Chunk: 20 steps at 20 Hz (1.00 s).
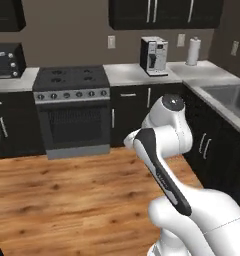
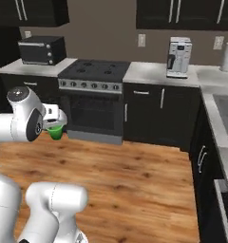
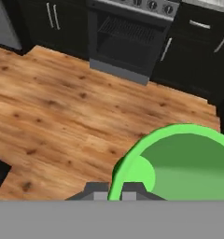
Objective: Place the pitcher and cup on the dining counter for serving.
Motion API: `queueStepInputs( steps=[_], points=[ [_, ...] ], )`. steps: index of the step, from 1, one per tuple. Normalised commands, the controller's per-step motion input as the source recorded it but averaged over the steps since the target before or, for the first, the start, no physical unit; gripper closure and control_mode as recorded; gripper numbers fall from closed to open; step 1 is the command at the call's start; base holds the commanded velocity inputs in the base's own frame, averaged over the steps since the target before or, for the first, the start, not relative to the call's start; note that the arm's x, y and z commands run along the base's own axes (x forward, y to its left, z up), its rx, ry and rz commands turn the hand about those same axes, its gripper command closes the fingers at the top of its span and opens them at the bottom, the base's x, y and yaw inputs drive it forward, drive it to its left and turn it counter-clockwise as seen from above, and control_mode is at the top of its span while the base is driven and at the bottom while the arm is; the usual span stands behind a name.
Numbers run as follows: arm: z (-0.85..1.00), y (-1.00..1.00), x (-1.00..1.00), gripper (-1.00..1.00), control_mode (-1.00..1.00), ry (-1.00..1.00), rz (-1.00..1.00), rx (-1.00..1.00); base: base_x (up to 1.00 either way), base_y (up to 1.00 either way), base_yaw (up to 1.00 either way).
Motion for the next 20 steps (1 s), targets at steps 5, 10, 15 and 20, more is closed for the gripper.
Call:
queueStepInputs(
  steps=[5,10,15,20],
  points=[
    [0.00,0.00,0.00,1.00,1.00,0.00,0.00,0.00,-0.22,-0.11,1.00],
    [0.00,0.00,0.00,1.00,1.00,0.00,0.00,0.00,-0.05,-0.04,1.00],
    [0.00,0.00,0.00,1.00,1.00,0.00,0.00,0.00,0.00,-0.01,1.00],
    [0.00,0.00,0.00,1.00,1.00,0.00,0.00,0.00,0.00,-0.06,0.95]
  ],
)
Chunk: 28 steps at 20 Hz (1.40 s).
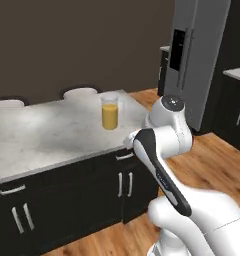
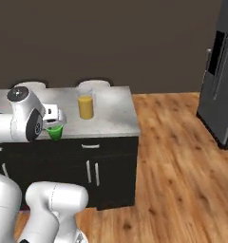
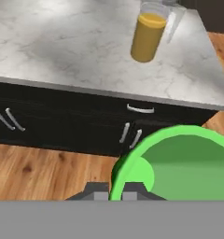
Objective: Place the pitcher and cup on the dining counter for serving.
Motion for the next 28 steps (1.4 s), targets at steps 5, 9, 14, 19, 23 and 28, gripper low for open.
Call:
queueStepInputs(
  steps=[5,9,14,19,23,28],
  points=[
    [0.00,0.00,0.00,1.00,1.00,0.00,0.00,0.00,0.10,0.35,0.72],
    [0.00,0.00,0.00,1.00,1.00,0.00,0.00,0.00,0.46,0.61,0.35],
    [0.00,0.00,0.00,1.00,1.00,0.00,0.00,0.00,0.42,0.61,-0.01],
    [0.00,0.00,0.00,1.00,1.00,0.00,0.00,0.00,0.51,0.56,-0.13],
    [0.00,0.00,0.00,1.00,1.00,0.00,0.00,0.00,0.63,0.47,-0.15],
    [0.00,0.00,0.00,1.00,1.00,0.00,0.00,0.00,0.88,0.23,-0.03]
  ],
)
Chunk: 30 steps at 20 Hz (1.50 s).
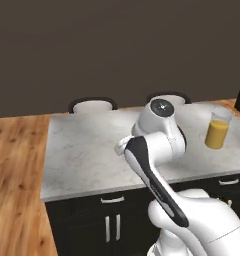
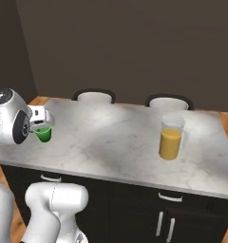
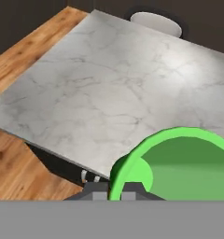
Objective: Place the pitcher and cup on the dining counter for serving.
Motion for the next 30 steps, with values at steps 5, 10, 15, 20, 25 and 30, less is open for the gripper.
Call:
queueStepInputs(
  steps=[5,10,15,20,25,30],
  points=[
    [0.00,0.00,0.00,1.00,1.00,0.00,0.00,0.00,0.65,0.00,0.00],
    [-0.03,0.03,0.59,1.00,-1.00,0.12,-0.03,-0.05,0.11,0.00,0.00],
    [-0.20,0.07,0.93,1.00,-1.00,0.22,-0.09,-0.14,0.00,0.00,0.00],
    [-0.16,-0.12,0.95,1.00,-1.00,0.14,-0.02,-0.08,0.00,0.00,0.00],
    [-0.03,-0.38,0.35,1.00,-1.00,0.03,0.01,0.00,0.00,0.00,0.00],
    [-0.24,-0.20,0.30,1.00,-1.00,0.06,0.04,0.00,0.00,0.00,0.00]
  ],
)
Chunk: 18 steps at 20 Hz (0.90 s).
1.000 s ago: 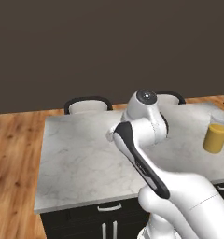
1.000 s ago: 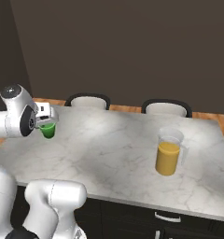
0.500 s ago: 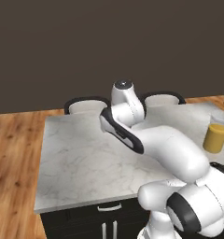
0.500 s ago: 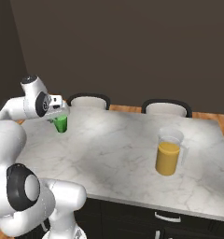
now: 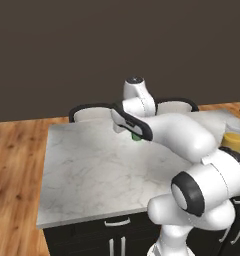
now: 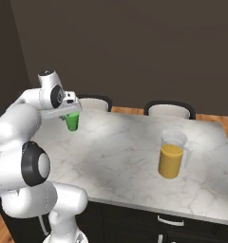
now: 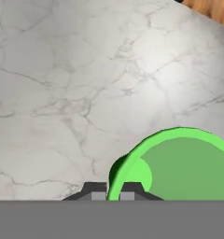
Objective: Place the pitcher and cup on the dining counter for serving.
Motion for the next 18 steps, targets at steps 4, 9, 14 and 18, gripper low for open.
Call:
queueStepInputs(
  steps=[4,9,14,18],
  points=[
    [-0.68,-0.03,0.13,1.00,-1.00,0.04,0.03,-0.03,0.00,0.00,0.00],
    [-0.82,0.00,0.04,1.00,-1.00,0.06,0.02,-0.02,0.00,0.00,0.00],
    [-0.71,0.00,0.04,1.00,-1.00,0.09,0.02,0.00,0.00,0.00,0.00],
    [-0.63,0.00,0.00,1.00,-1.00,0.09,0.01,0.00,0.00,0.00,0.00]
  ],
)
